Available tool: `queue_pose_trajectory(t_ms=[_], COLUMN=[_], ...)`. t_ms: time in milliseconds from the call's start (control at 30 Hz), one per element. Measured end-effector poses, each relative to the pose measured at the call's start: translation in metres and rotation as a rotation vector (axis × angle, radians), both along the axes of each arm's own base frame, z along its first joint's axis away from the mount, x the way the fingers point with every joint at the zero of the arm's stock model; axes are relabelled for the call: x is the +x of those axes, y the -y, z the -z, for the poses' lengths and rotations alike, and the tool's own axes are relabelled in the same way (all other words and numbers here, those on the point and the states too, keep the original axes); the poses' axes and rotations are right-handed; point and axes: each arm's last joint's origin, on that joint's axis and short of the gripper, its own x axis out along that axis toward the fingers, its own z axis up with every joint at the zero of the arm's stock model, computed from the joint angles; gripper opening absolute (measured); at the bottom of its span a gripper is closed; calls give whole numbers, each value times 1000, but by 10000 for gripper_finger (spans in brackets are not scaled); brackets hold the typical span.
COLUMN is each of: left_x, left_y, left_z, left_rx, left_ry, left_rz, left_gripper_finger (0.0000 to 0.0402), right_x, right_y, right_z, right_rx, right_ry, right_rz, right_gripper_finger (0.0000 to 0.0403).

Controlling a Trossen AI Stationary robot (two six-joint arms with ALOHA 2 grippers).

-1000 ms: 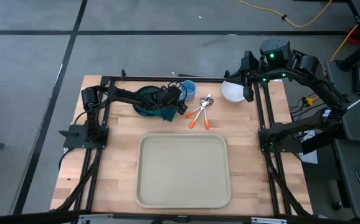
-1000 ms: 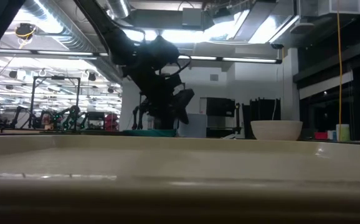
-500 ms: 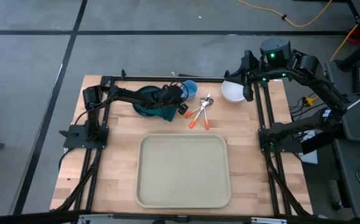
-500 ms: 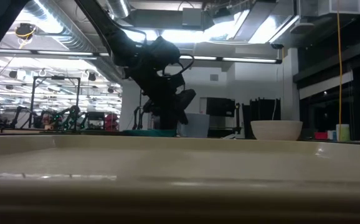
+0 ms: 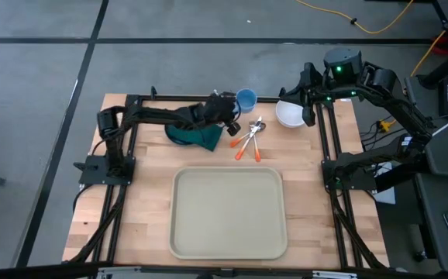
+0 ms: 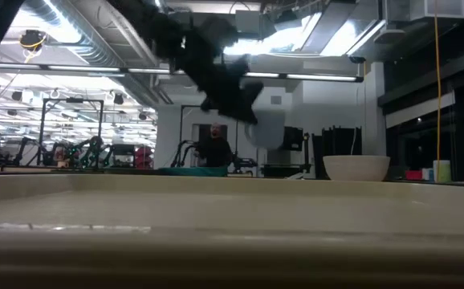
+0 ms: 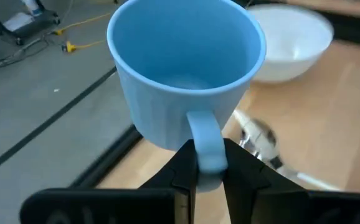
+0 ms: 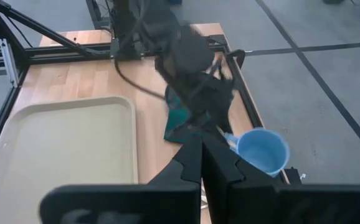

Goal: Set up tray
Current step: Put the blue mug on the top left of the light brown serving tray

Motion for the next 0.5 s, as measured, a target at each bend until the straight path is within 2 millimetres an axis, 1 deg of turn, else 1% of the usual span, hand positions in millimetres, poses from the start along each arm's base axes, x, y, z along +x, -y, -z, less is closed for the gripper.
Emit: queue_pose_trajectory(t_ms=[100, 200, 300, 433, 500], left_x=[-10, -29, -49, -79, -92], left_y=[7, 20, 38, 70, 88], left_z=[-24, -45, -62, -68, -71], left_rx=[-32, -61, -83, -139, -165], left_ry=[20, -20, 31, 111, 171], left_rz=[39, 76, 115, 104, 127], left_gripper_finger=[39, 39, 39, 39, 39], right_x=[0, 0, 1, 6, 8], right_y=[0, 0, 1, 3, 4], right_z=[0, 0, 0, 0, 1], right_rx=[17, 23, 20, 29, 33], right_ry=[3, 5, 11, 22, 17], right_rz=[12, 17, 16, 23, 23], right_gripper_finger=[5, 5, 5, 5, 5])
